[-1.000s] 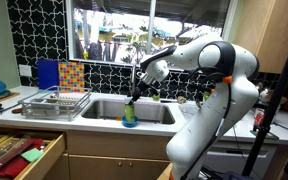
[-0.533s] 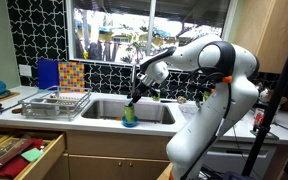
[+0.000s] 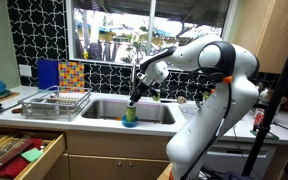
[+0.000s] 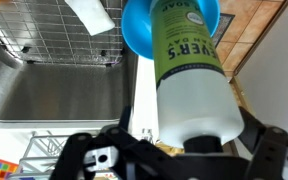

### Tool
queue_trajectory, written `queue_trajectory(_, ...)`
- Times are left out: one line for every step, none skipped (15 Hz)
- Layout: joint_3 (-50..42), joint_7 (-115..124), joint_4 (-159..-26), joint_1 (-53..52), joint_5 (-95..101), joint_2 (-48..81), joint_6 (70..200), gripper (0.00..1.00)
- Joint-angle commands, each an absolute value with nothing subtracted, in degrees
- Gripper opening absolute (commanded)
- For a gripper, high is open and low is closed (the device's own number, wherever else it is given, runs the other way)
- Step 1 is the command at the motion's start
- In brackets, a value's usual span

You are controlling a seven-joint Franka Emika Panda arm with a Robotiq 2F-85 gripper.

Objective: Pick up the orange bowl and put it in the sink, pick up the blue bowl and put it on the kitchen counter in front of the sink, pick up the green container and put it in the blue bowl, move the blue bowl to the kitchen counter next to the tap

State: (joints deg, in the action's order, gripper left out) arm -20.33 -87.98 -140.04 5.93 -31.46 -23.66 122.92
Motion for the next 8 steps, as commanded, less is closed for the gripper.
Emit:
queue_trajectory(-20.2,-84.7,-138.1,6.3,-32.5,-25.6,121.0,1.00)
queue_trajectory(-20.1,-83.3,-137.1,6.5,-32.1,-26.0,120.7,1.00)
queue_trajectory(-20.0,-80.3,-135.2,6.9,-31.0,-26.2,118.3,1.00)
queue_trajectory(-20.1,-78.4,-133.7,6.9,-30.8,-26.4,116.5,1.00)
queue_trajectory(-20.2,-75.9,-131.6,7.1,-30.3,-26.2,113.9,1.00)
queue_trajectory(-20.5,-73.9,-129.6,7.2,-30.4,-25.9,112.0,1.00)
queue_trajectory(-20.5,-71.8,-127.7,7.4,-30.4,-25.4,111.0,1.00)
queue_trajectory(-20.4,-75.3,-130.6,6.6,-31.3,-26.0,114.1,1.00)
